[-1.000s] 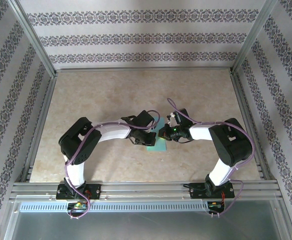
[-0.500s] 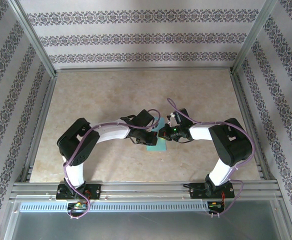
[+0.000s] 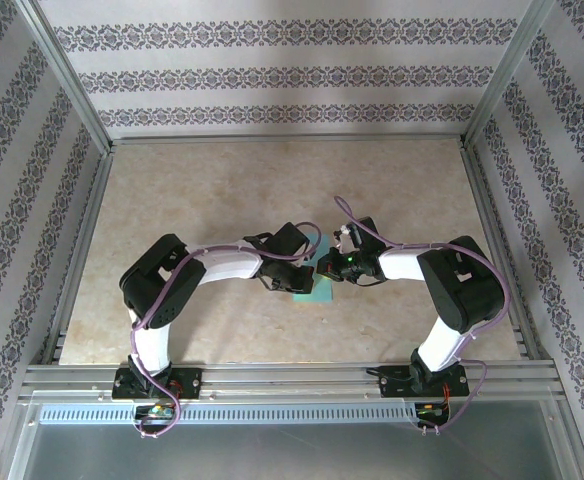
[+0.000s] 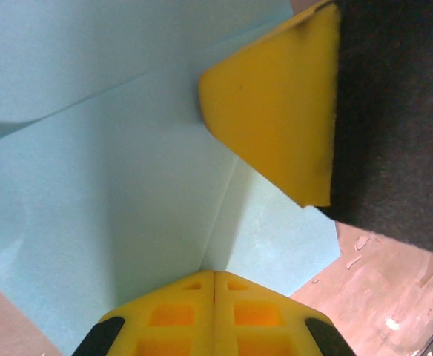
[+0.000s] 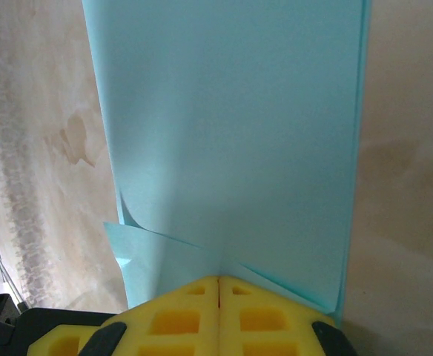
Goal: Fold a paper plane with a square sheet of paper (fold left side to right side)
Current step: Fold the triangle a second time at the center of the table.
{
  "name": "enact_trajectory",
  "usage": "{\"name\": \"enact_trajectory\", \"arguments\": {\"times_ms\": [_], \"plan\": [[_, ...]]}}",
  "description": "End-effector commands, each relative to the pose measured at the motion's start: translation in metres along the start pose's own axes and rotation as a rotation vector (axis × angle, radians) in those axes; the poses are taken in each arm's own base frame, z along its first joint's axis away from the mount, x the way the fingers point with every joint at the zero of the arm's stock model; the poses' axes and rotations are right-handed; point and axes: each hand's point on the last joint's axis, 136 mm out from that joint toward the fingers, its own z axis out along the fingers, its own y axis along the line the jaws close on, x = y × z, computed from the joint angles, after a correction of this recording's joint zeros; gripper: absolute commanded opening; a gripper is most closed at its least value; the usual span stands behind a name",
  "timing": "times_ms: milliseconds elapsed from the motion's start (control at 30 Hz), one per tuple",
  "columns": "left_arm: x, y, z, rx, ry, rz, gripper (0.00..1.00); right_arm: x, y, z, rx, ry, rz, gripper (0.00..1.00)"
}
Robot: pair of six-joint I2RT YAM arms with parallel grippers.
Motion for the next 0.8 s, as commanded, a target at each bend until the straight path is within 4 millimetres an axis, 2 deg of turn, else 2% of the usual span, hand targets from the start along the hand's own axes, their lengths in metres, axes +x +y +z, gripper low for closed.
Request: {"name": "enact_trajectory", "arguments": {"times_ms": [0, 233, 500, 600, 667, 700, 767], "plan": [[0.025, 0.013, 0.0, -0.037, 0.05, -0.013, 0.0, 0.024, -0.056, 0.007, 0.181, 0.057, 0.076, 0.0], [0.045, 0.021, -0.01, -0.036, 0.046, -0.06, 0.0, 0.023, -0.058, 0.007, 0.179, 0.057, 0.078, 0.0], [0.057, 0.027, -0.017, -0.028, 0.022, -0.118, 0.0, 0.021, -0.054, 0.007, 0.169, 0.056, 0.073, 0.0], [0.058, 0.027, -0.022, -0.019, -0.005, -0.121, 0.0, 0.016, -0.043, 0.003, 0.139, 0.047, 0.063, 0.0], [0.053, 0.024, -0.031, -0.01, -0.043, -0.105, 0.0, 0.011, -0.029, -0.001, 0.099, 0.033, 0.044, 0.0], [0.048, 0.021, -0.036, 0.0, -0.067, -0.098, 0.01, 0.007, -0.021, -0.003, 0.078, 0.024, 0.031, 0.02], [0.035, 0.017, -0.048, 0.029, -0.13, -0.098, 0.09, -0.001, -0.002, -0.012, 0.036, -0.006, 0.001, 0.1]]}}
